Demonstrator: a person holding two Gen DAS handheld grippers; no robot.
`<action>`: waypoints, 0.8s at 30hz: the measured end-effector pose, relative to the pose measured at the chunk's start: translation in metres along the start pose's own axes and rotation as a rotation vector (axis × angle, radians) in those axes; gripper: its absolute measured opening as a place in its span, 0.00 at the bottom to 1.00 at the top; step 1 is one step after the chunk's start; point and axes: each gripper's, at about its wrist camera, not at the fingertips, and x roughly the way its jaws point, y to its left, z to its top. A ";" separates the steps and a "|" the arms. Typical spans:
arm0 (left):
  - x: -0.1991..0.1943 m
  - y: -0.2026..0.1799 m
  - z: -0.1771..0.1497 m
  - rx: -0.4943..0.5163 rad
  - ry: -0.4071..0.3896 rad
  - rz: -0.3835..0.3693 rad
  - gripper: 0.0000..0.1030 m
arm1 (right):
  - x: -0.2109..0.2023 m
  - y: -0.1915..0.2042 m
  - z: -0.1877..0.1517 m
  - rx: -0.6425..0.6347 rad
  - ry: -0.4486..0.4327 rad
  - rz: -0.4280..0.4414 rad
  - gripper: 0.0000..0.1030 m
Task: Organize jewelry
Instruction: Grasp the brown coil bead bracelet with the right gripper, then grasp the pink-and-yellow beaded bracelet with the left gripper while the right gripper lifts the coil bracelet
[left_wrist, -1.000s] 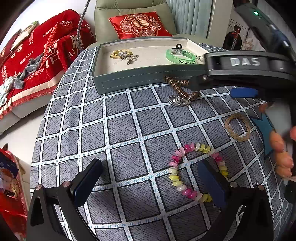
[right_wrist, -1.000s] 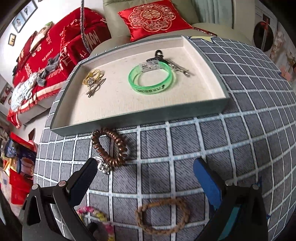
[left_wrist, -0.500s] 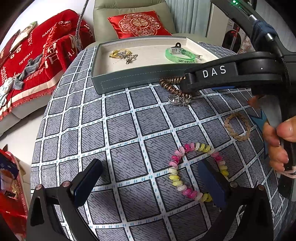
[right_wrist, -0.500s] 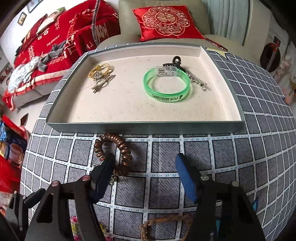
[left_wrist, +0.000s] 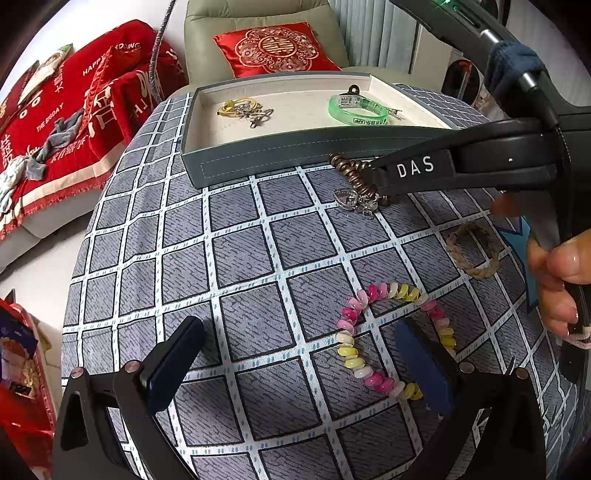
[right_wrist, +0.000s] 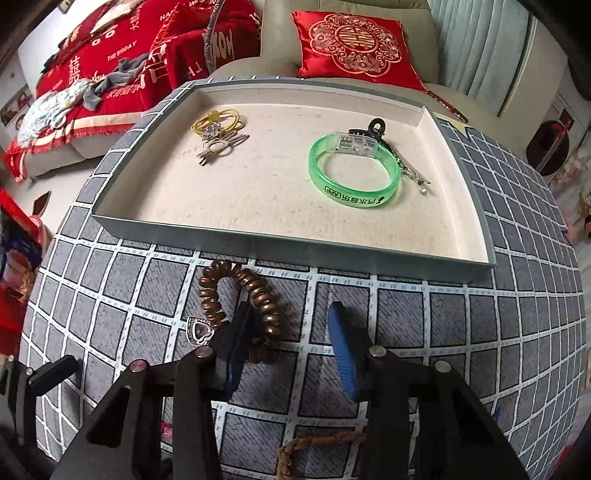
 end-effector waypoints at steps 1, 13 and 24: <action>0.000 0.000 0.000 0.000 0.001 0.000 1.00 | -0.001 0.001 -0.001 -0.004 -0.002 0.001 0.26; 0.000 0.000 0.000 -0.007 0.010 0.001 1.00 | -0.033 -0.013 -0.019 0.082 -0.063 0.053 0.13; -0.012 -0.016 -0.003 0.060 -0.006 -0.021 0.78 | -0.067 -0.040 -0.047 0.201 -0.094 0.120 0.13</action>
